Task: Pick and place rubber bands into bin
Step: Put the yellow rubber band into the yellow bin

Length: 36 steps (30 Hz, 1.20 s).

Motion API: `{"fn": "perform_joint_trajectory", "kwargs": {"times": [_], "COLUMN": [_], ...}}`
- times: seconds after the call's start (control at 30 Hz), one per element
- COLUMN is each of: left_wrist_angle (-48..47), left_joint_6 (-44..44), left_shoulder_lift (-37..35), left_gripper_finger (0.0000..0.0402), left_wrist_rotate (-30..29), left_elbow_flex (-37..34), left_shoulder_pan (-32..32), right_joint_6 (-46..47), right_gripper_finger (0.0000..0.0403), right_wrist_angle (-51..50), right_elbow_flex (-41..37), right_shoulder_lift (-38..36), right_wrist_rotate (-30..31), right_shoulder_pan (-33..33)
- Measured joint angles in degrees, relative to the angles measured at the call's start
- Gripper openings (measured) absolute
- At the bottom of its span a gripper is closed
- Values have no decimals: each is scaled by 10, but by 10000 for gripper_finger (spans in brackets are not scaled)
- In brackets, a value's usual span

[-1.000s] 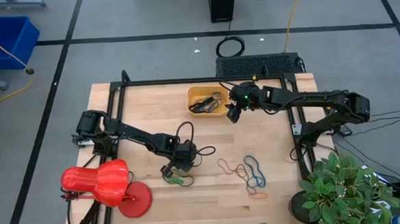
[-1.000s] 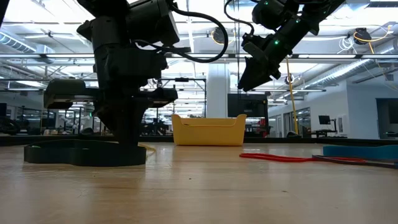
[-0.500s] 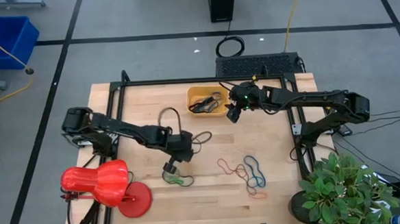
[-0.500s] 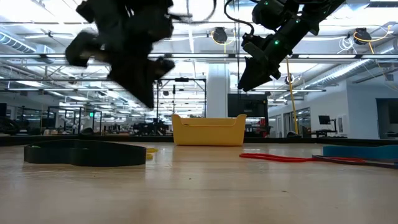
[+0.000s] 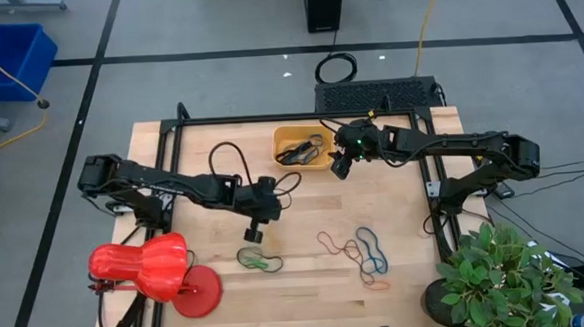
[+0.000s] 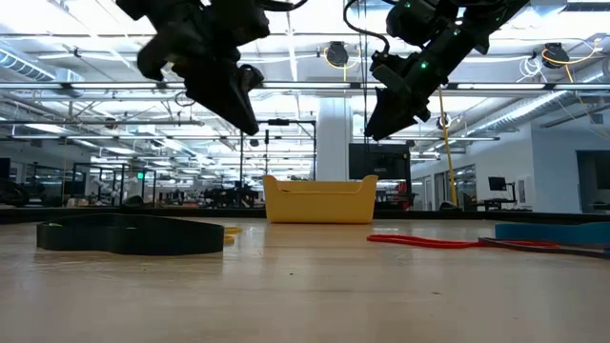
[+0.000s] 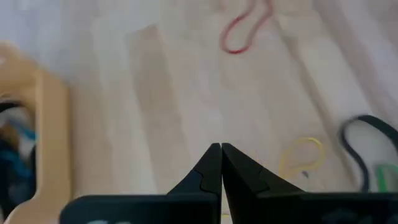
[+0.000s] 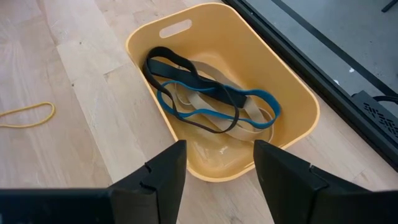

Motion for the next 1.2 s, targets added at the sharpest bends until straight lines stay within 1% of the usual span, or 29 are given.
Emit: {"fn": "perform_joint_trajectory", "kwargs": {"times": [0.13, 0.23, 0.4, 0.63, 0.77, 0.93, 1.03, 1.2], "left_wrist_angle": [2, 0, 0, 0, -4, -4, -3, 0], "left_joint_6": [-1, -10, -46, -43, -48, -55, -90, -130], "left_shoulder_lift": [0, 0, 0, 0, 0, -1, -1, -1], "left_gripper_finger": [8, 9, 34, 74, 118, 200, 243, 286], "left_wrist_rotate": [-41, -47, -59, -60, -60, -60, -60, -57], "left_elbow_flex": [0, 0, 0, 1, 1, 1, 1, 1], "left_shoulder_pan": [0, 0, 0, -4, -4, -4, -4, -4], "right_joint_6": [0, 0, 0, 0, 0, 0, 0, 0], "right_gripper_finger": [180, 180, 180, 180, 180, 180, 180, 180], "right_wrist_angle": [0, 0, 0, 0, 0, 0, 0, 0], "right_elbow_flex": [0, 0, 0, 0, 0, 0, 0, 0], "right_shoulder_lift": [0, 0, 0, 0, 0, 0, 0, 0], "right_wrist_rotate": [0, 0, 0, 0, 0, 0, 0, 0], "right_shoulder_pan": [0, 0, 0, 0, 0, 0, 0, 0]}}
